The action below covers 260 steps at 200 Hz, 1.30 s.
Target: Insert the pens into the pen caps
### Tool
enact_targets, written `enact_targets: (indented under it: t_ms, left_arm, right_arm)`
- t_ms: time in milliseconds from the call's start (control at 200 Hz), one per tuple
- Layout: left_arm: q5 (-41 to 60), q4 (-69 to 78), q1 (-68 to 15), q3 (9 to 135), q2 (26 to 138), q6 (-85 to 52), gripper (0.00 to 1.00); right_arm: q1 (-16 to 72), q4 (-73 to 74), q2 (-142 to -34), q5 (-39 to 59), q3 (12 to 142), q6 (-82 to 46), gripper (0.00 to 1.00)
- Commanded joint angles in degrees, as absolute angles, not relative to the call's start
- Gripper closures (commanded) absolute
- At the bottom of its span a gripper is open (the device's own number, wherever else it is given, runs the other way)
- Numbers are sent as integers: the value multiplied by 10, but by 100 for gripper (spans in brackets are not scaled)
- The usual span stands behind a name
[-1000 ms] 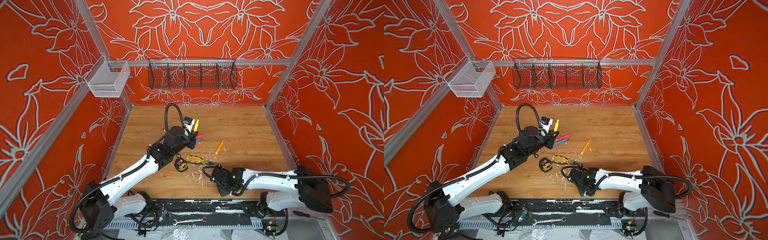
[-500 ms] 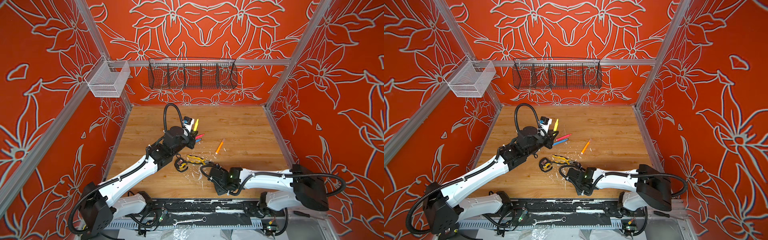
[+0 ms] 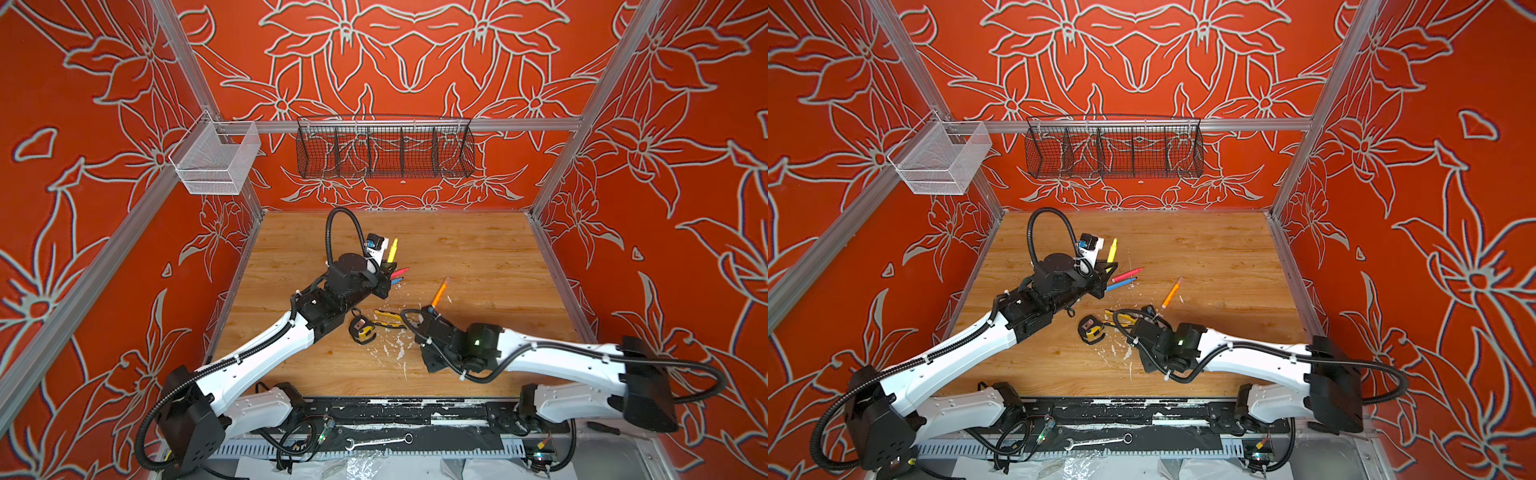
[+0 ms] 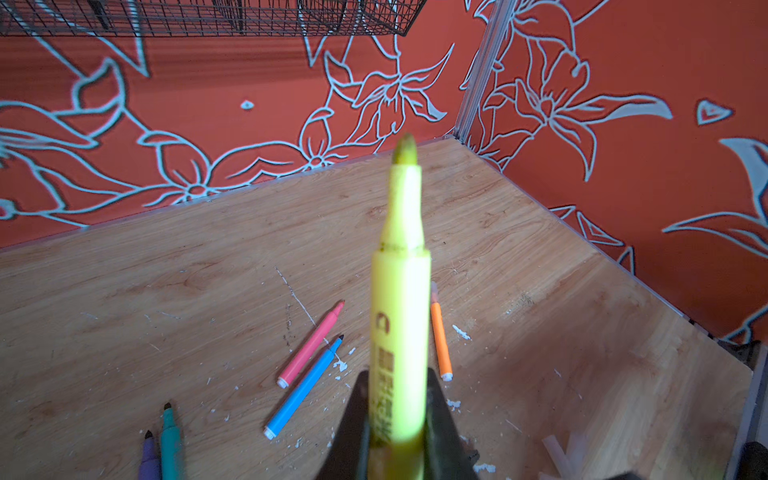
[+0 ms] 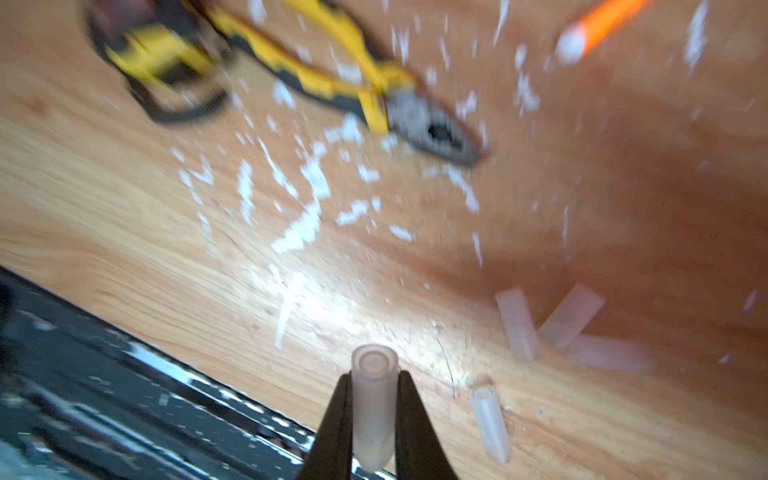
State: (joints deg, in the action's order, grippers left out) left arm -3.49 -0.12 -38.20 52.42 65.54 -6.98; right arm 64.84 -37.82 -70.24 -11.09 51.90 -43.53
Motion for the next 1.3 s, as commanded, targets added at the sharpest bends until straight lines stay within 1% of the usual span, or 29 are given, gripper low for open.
enact_targets:
  t_ms: [0, 110, 240, 410, 520, 595, 696, 766, 976, 1166, 1296]
  left_arm:
    - [-14, 21, -379, 516, 635, -79, 100]
    - [-1, 25, -379, 512, 625, -84, 100]
    - [5, 33, -379, 507, 622, -88, 100]
    - [35, 34, -379, 508, 613, -102, 100]
    - [56, 37, -379, 500, 596, -109, 100]
    - [64, 31, -379, 501, 586, -109, 100]
    - [77, 41, -379, 494, 578, -116, 100]
    - [95, 51, -379, 491, 580, -123, 100]
    - [157, 44, -379, 507, 592, -132, 100]
    - [178, 49, -380, 499, 582, -142, 100]
    - [184, 51, -381, 500, 582, -144, 100]
  right_arm:
    - [602, -364, -642, -165, 578, -363, 98]
    - [581, -318, -608, -207, 656, -297, 99]
    - [579, -251, -613, -218, 751, -253, 99]
    - [575, -89, -637, -166, 808, -246, 99]
    - [575, -73, -676, -142, 848, -242, 100]
    - [574, -72, -680, -150, 830, -238, 100]
    - [567, -19, -662, -188, 756, -246, 100]
    - [547, -1, -662, -161, 735, -275, 100]
    - [541, -27, -708, -82, 761, -325, 100]
    - [537, -16, -696, -88, 747, -329, 100]
    - [536, -4, -694, -74, 739, -337, 100]
